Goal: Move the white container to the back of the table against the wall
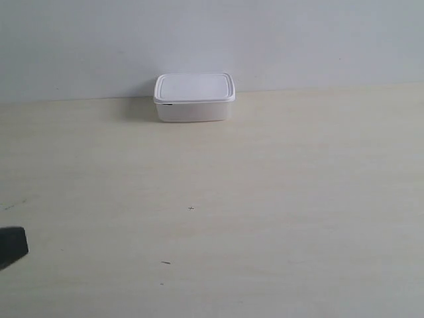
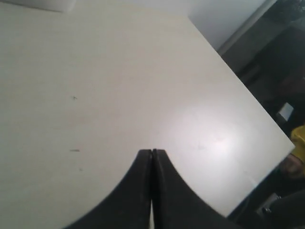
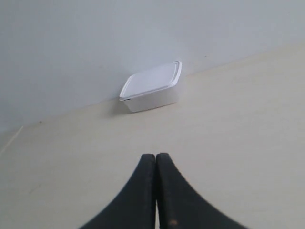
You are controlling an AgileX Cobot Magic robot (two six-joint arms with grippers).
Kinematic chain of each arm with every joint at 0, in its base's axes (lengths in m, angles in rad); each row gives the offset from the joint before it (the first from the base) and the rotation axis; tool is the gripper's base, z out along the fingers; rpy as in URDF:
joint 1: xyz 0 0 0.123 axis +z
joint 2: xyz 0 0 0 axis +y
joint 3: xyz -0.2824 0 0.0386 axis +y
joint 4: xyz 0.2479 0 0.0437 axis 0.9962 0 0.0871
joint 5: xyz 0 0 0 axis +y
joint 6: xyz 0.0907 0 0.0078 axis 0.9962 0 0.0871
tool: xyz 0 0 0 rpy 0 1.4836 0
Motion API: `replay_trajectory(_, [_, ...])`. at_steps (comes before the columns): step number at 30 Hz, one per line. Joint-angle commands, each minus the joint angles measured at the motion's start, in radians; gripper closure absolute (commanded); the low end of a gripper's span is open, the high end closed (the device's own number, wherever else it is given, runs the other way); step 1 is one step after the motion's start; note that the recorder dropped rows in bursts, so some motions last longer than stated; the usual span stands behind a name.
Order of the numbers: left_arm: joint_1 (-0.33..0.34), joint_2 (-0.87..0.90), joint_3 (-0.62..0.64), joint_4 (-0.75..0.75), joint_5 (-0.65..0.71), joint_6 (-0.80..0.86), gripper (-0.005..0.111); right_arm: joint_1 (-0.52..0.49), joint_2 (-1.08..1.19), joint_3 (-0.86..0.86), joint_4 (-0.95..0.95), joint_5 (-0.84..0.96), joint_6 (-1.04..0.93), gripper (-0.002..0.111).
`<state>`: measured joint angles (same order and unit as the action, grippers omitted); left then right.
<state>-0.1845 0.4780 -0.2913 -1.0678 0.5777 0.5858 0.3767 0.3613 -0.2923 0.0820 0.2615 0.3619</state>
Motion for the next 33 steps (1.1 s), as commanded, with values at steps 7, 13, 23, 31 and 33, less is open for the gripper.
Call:
replay_trajectory(7, [-0.006, -0.004, 0.016, -0.011, 0.173, -0.011, 0.107, -0.004, -0.106, 0.006, 0.122, 0.045, 0.004, 0.108])
replay_trajectory(13, [-0.006, -0.004, 0.016, -0.011, 0.173, -0.011, 0.107, -0.004, -0.106, 0.006, 0.122, 0.045, 0.004, 0.108])
replay_trajectory(23, [0.000, -0.112, 0.034, -0.006, 0.173, -0.011, 0.107, -0.004, -0.130, 0.006, 0.122, 0.048, 0.004, 0.108])
replay_trajectory(31, [0.000, -0.227, 0.150, -0.004, 0.175, -0.011, 0.107, -0.004, -0.265, 0.046, 0.122, 0.036, 0.004, 0.108])
replay_trajectory(33, [0.008, -0.263, 0.190, -0.004, 0.175, -0.011, 0.107, -0.004, -0.288, 0.064, 0.122, 0.040, 0.004, 0.108])
